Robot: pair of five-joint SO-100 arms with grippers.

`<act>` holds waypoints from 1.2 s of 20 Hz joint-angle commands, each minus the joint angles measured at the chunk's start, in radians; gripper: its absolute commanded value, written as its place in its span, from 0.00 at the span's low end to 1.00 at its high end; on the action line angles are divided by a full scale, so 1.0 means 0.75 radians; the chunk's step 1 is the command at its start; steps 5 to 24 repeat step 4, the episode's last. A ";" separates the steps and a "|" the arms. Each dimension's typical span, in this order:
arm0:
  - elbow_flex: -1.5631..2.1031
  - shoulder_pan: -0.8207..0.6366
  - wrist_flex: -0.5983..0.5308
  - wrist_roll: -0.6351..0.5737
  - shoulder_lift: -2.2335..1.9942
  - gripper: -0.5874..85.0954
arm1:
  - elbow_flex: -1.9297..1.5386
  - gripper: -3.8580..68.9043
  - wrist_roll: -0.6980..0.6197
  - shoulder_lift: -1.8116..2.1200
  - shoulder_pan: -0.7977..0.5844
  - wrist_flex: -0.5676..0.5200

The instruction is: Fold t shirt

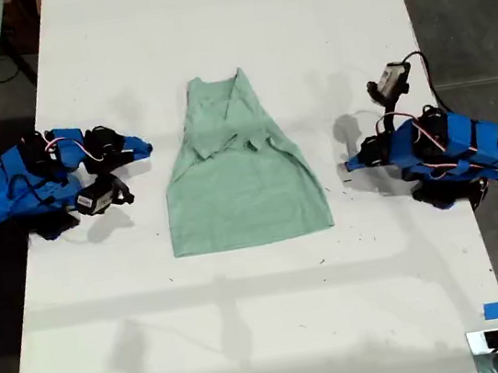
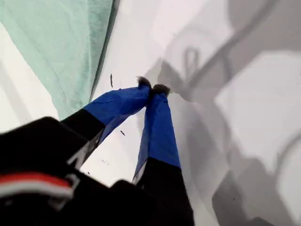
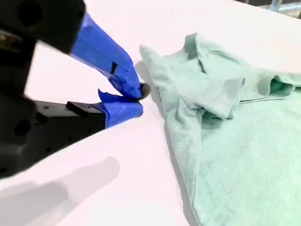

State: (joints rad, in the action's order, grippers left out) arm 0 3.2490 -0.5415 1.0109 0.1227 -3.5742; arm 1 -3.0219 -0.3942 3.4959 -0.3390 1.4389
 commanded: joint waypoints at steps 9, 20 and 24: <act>0.061 -0.022 0.006 0.051 -0.012 0.03 | -0.037 0.07 0.016 0.008 0.008 -0.025; 0.061 -0.022 0.006 0.051 -0.012 0.03 | -0.037 0.07 0.016 0.008 0.008 -0.025; 0.061 -0.022 0.006 0.051 -0.012 0.03 | -0.037 0.07 0.016 0.008 0.008 -0.025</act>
